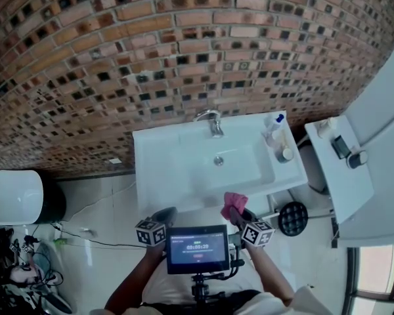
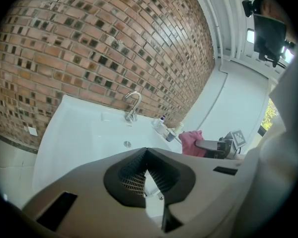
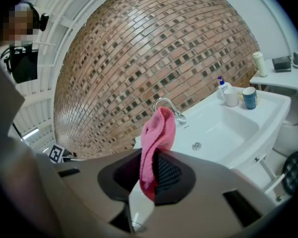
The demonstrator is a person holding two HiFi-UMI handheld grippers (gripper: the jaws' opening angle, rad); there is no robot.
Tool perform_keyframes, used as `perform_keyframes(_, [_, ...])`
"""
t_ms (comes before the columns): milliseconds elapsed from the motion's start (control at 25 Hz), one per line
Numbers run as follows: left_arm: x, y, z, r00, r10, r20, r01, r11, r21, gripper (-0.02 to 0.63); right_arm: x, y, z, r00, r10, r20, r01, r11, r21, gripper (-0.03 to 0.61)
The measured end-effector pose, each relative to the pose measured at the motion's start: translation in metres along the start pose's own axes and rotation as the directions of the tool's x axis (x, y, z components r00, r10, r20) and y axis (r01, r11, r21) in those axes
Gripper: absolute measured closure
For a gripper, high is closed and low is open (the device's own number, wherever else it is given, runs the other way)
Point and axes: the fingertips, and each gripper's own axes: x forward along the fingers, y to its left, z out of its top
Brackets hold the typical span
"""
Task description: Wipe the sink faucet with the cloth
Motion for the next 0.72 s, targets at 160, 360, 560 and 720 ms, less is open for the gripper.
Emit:
perform_keyframes(160, [0.001,-0.006,0.000,1.000,-0.009,-0.009,0.009,1.000,0.008,0.620,-0.001,0.001,-0.002,1.000,-0.004,0.004,0.004,1.000,0.004,0.514])
perform_keyframes(360, [0.003,-0.004,-0.005,1.000,-0.008,-0.015,0.007,1.000,-0.008,0.620,-0.006,-0.001,-0.004,1.000,-0.018,0.008,0.018,1.000,0.002,0.514])
perform_keyframes(560, [0.005,-0.005,-0.007,1.000,-0.009,-0.017,0.009,1.000,-0.003,0.620,-0.015,-0.014,-0.001,0.992,-0.116,0.047,0.119,0.991,-0.058,0.517])
perform_keyframes(720, [0.006,-0.010,-0.006,1.000,-0.014,-0.023,0.014,1.000,0.004,0.620,-0.022,-0.016,0.009,0.989,-0.124,0.079,0.131,0.987,-0.090,0.518])
